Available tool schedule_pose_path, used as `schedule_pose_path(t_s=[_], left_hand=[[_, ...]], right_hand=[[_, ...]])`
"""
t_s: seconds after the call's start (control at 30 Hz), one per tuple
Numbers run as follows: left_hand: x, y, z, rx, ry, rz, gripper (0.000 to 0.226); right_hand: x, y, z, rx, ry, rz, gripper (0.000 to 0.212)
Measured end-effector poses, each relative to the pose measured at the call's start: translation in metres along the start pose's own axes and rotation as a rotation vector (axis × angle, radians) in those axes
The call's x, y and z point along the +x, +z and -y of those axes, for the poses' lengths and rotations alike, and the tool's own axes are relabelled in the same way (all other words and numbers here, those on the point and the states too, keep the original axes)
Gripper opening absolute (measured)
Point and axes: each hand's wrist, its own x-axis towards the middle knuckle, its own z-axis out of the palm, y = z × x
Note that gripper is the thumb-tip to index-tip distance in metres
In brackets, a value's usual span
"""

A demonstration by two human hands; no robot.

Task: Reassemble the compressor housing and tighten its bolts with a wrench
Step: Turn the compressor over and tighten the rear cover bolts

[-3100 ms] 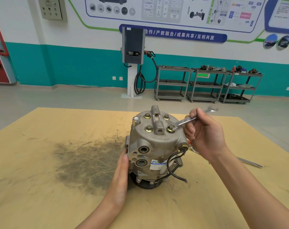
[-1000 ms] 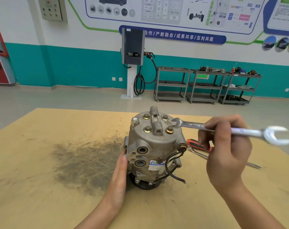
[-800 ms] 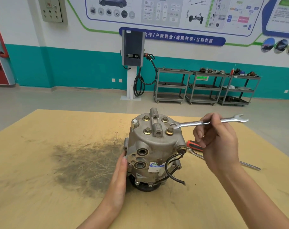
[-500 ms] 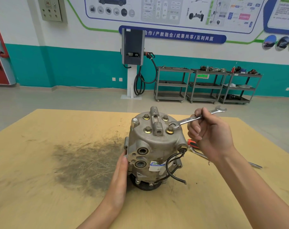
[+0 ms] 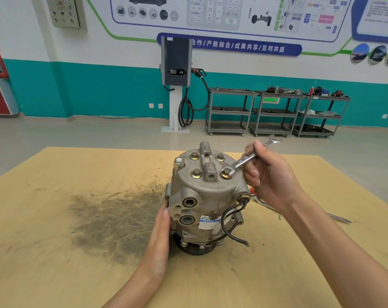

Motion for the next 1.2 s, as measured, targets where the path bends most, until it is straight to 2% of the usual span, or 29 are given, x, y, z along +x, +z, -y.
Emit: schedule_pose_path(t_s=[0.13,0.23,0.33,0.4,0.5,0.57,0.63,0.77,0.87,0.97,1.07,1.2], left_hand=[[0.001,0.000,-0.001,0.014,0.004,-0.005,0.102],[0.000,0.001,-0.001,0.006,0.002,0.003,0.099],[0.000,0.001,0.000,0.004,-0.006,0.009,0.097],[0.000,0.000,0.001,0.002,-0.010,0.003,0.098],[0.001,-0.001,0.002,-0.007,-0.016,-0.010,0.104],[0.002,-0.002,0.003,-0.013,-0.018,-0.012,0.105],[0.002,-0.001,0.002,-0.018,-0.019,-0.006,0.102],[0.002,-0.001,0.002,-0.005,-0.018,-0.005,0.099],[0.001,-0.001,0.002,0.006,-0.016,-0.016,0.101],[0.001,-0.002,0.002,0.009,-0.015,-0.021,0.103],[0.001,-0.001,0.002,0.006,-0.010,-0.021,0.105],[0.001,0.001,0.000,-0.011,0.005,-0.016,0.104]], right_hand=[[-0.028,0.006,-0.020,-0.177,-0.431,-0.206,0.030],[-0.048,0.016,-0.030,-0.329,-0.673,-0.301,0.020],[-0.063,0.023,-0.038,-0.513,-0.856,-0.219,0.012],[-0.072,0.025,-0.042,-0.705,-0.945,-0.171,0.015],[-0.078,0.028,-0.043,-1.012,-1.068,-0.197,0.018],[-0.079,0.031,-0.041,-1.083,-1.112,-0.213,0.018],[-0.078,0.033,-0.037,-1.040,-1.069,-0.246,0.020],[-0.073,0.039,-0.027,-0.698,-0.966,-0.294,0.014],[-0.068,0.037,-0.014,-0.555,-0.923,-0.317,0.017],[-0.061,0.030,-0.003,-0.376,-0.702,-0.341,0.030],[-0.050,0.018,0.001,-0.229,-0.465,-0.303,0.034],[-0.038,0.011,0.004,-0.162,-0.326,-0.199,0.034]])
